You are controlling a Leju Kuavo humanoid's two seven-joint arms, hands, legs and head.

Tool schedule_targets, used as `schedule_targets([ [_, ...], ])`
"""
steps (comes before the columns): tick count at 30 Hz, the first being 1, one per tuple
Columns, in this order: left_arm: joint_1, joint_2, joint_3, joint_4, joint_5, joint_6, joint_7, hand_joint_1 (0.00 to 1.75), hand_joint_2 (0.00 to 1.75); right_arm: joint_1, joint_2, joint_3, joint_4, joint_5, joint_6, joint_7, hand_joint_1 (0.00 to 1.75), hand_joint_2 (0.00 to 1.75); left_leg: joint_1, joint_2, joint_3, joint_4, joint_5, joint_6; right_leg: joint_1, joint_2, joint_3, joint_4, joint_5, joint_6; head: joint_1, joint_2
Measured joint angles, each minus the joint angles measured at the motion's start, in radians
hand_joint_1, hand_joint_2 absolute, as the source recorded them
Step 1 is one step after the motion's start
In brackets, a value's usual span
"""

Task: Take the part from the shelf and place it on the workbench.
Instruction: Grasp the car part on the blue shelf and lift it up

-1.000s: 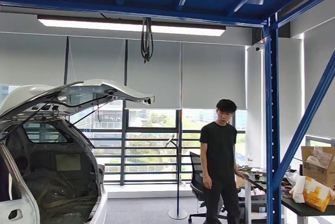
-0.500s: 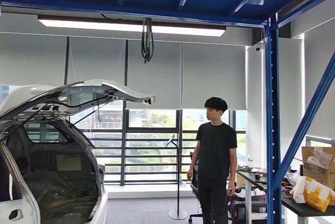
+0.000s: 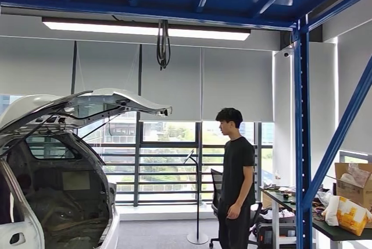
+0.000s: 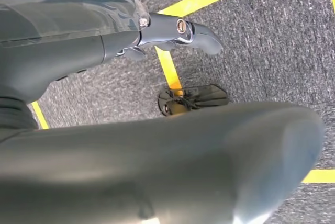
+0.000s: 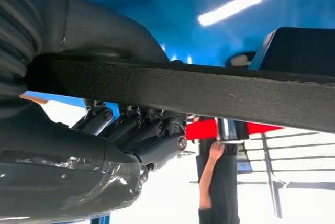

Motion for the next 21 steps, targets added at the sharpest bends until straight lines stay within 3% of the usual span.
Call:
schedule_targets([
  [3, 0.001, 0.0, 0.017, 0.0, 0.015, -0.007, -0.017, 0.0, 1.75, 0.035, 0.009, 0.0, -0.084, -0.213, 0.07, -0.095, 1.75, 1.75, 0.0, 0.0, 0.0, 0.0, 0.0, 0.0, 0.0, 0.0, 0.0, 0.0, 0.0, 0.0, 0.0, 0.0],
  [7, 0.005, 0.001, 0.058, 0.0, 0.076, -0.051, -0.105, 0.0, 1.75, 0.121, 0.025, 0.002, -0.274, -0.797, 0.295, -0.263, 1.75, 1.75, 0.0, -0.001, -0.001, 0.0, 0.0, 0.0, 0.0, -0.001, -0.001, 0.0, -0.001, 0.0, 0.0, 0.0],
  [11, 0.007, 0.002, 0.103, -0.001, 0.114, -0.067, -0.214, 0.0, 1.75, 0.24, 0.012, 0.023, -0.481, -1.264, 0.455, -0.326, 1.75, 1.75, 0.0, -0.001, -0.001, 0.0, -0.001, -0.001, 0.0, -0.001, 0.0, 0.0, -0.002, -0.001, 0.0, 0.0],
  [14, 0.007, 0.004, 0.116, -0.002, 0.102, -0.05, -0.26, 0.0, 1.75, 0.327, -0.032, 0.084, -0.592, -1.434, 0.565, -0.359, 1.75, 1.75, 0.0, 0.0, -0.001, 0.0, -0.002, -0.001, 0.0, 0.0, 0.0, 0.0, -0.002, -0.001, 0.0, 0.0],
  [21, 0.008, 0.012, 0.125, -0.002, 0.079, -0.049, -0.245, 0.0, 1.75, 0.385, -0.087, 0.287, -0.711, -1.58, 0.672, -0.36, 1.75, 1.75, 0.0, 0.002, 0.0, 0.0, -0.002, -0.001, 0.0, 0.002, -0.001, 0.0, -0.002, -0.002, 0.0, 0.0],
])
